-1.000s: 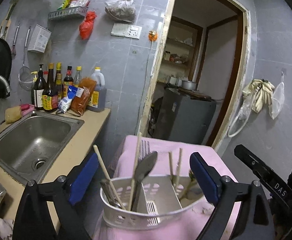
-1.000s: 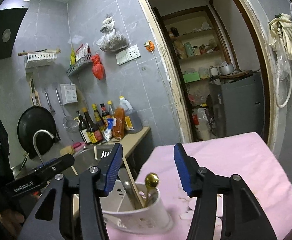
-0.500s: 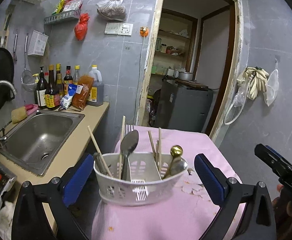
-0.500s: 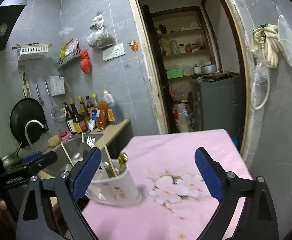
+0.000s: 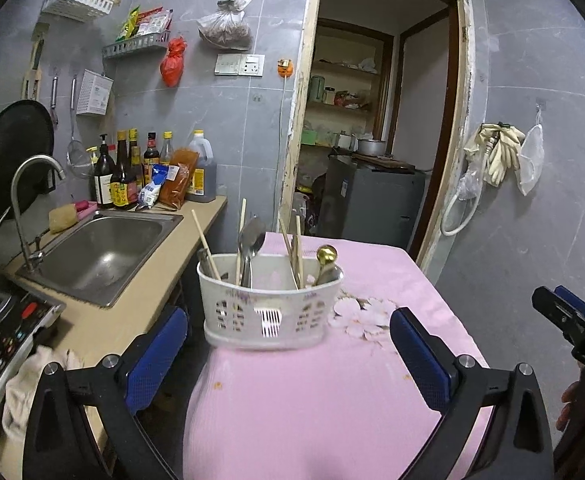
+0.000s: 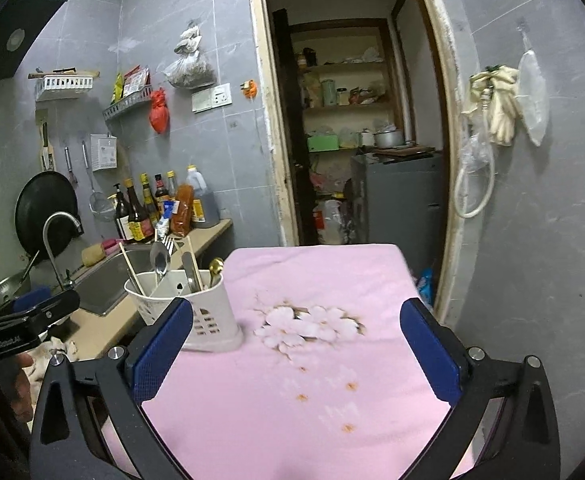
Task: Organize utensils
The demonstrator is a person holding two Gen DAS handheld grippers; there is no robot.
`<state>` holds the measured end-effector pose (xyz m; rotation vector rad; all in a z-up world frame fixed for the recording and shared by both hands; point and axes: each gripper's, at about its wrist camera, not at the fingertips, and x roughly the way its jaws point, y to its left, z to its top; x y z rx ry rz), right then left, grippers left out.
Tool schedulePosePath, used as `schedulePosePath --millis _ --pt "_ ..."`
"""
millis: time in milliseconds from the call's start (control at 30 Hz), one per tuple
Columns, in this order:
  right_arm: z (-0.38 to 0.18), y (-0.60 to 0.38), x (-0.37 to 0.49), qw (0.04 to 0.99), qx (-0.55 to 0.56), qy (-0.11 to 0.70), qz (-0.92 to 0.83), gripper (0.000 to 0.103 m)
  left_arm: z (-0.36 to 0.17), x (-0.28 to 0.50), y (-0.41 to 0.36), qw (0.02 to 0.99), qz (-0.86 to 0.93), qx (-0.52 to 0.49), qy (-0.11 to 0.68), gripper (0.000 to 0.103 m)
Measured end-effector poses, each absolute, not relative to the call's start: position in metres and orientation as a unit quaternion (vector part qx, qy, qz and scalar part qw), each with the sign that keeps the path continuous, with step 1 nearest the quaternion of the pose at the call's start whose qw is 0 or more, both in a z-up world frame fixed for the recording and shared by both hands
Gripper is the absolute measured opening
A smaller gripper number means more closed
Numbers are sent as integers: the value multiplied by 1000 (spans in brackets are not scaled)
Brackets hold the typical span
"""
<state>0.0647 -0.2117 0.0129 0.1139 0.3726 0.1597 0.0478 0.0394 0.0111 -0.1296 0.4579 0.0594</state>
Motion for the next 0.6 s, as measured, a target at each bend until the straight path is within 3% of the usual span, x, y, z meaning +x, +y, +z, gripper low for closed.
schedulePosePath --millis 600 --pt "13 -237 4 979 59 190 50 102 14 -3 24 977 18 -45 209 102"
